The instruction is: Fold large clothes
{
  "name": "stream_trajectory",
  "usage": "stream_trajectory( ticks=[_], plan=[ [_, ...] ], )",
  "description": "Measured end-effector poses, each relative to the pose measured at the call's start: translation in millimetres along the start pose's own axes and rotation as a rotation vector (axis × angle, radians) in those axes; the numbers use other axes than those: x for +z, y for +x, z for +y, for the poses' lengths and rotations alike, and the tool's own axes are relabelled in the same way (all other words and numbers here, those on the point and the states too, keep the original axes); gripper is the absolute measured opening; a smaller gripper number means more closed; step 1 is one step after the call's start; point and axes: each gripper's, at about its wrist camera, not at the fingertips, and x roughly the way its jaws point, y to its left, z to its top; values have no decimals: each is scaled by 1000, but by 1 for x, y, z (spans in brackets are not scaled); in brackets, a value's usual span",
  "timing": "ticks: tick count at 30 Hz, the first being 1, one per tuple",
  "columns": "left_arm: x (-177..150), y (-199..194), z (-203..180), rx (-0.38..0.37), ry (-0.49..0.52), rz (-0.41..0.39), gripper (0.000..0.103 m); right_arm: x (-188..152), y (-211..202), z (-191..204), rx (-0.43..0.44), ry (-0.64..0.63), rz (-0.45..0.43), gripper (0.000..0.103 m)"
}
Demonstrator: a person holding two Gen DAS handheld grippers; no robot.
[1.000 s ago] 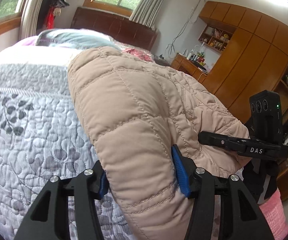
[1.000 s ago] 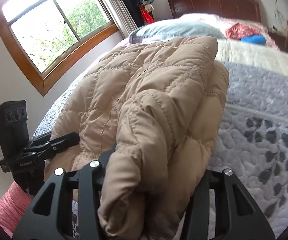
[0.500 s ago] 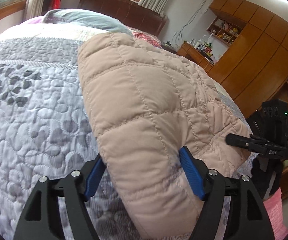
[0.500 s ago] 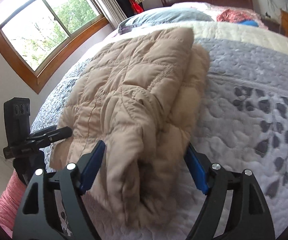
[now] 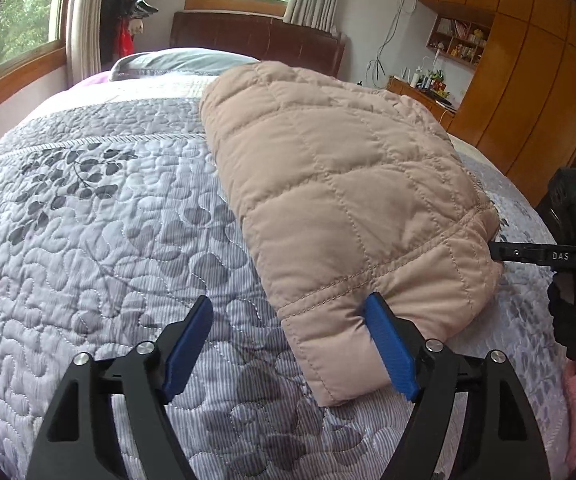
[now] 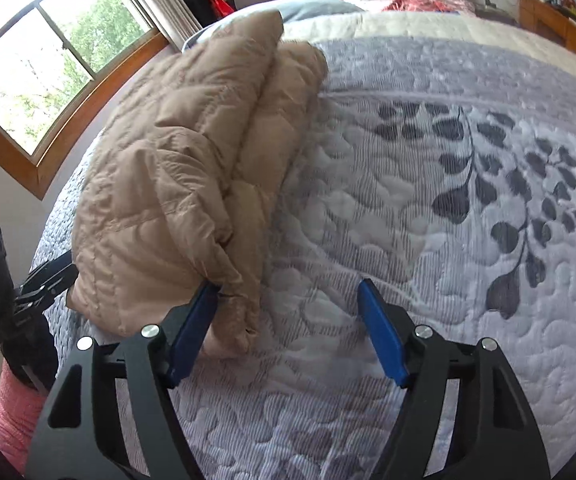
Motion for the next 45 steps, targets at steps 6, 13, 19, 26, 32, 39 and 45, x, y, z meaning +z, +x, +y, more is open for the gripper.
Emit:
stream_trajectory(
  ticks=[6, 13, 19, 26, 32, 39, 45],
  plan=[
    [7, -3, 0, 5, -70, 43, 79, -6, -5, 2, 0, 32, -15, 69],
    [3, -54, -22, 94, -70, 22, 89, -33, -78, 40, -82, -28, -137, 92],
    [-13, -92, -49, 180, -41, -39, 94, -67, -112, 82, -134, -78, -180, 99],
    [-29, -129, -73, 271, 0, -95, 96, -92, -138, 112, -213, -103, -255, 99],
    [-41, -157, -82, 295, 3, -132, 96, -112, -152, 131, -269, -124, -277, 99],
    [-54, -175, -83, 313, 8, -129, 96, -129, -161, 142, -263, -137, -272, 99],
    [-63, -185, -83, 323, 8, -144, 96, -140, -153, 148, -253, -125, -233, 99]
  ],
)
